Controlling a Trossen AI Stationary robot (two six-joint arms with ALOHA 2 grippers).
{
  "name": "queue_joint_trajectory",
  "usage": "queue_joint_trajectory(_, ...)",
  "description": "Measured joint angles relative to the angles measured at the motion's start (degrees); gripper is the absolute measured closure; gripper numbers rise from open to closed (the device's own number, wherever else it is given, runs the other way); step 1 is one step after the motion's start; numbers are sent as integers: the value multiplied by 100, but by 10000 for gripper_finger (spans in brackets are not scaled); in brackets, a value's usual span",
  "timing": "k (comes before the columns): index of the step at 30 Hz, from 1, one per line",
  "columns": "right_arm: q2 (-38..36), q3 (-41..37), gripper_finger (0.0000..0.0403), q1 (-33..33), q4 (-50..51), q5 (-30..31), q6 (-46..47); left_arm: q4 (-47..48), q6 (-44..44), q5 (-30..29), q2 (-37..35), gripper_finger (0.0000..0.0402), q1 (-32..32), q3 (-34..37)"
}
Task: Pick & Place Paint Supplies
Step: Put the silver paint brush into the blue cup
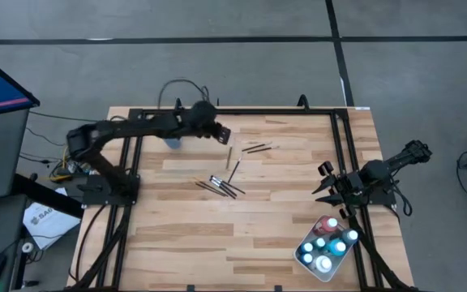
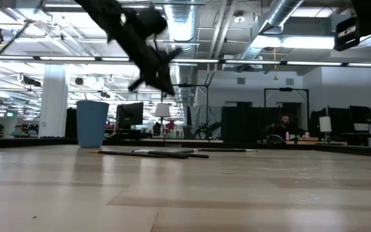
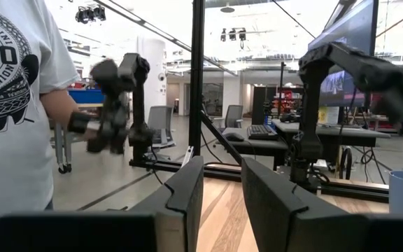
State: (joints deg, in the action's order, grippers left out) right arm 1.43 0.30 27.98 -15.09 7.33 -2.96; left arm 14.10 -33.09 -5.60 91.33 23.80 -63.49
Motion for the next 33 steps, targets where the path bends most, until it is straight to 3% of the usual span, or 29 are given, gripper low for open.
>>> queue_joint_trajectory(5, 2, 1, 311, -1, -1, -2, 0, -22, 499, -947, -1013, 401, 106, 19)
queue_joint_trajectory(9, 2, -1, 311, 1, 0, -1, -2, -94, 124, -1081, -1451, 401, 295, 207)
queue_joint_trajectory(15, 0, 1, 311, 0, 0, -2, 0, -157, -149, -241, -1172, 401, 308, 296)
queue_joint_trajectory(18, 2, 1, 311, -1, 0, 0, 0, -377, 35, 30, -1355, 401, 224, 298)
queue_joint_trajectory(26, 0, 1, 311, -1, -1, -1, 0, -804, 455, -176, -2474, 401, 198, 290)
queue_joint_trajectory(33, 2, 2, 311, 0, 0, -2, -1, -800, 707, -27, -2049, 376, 99, 285)
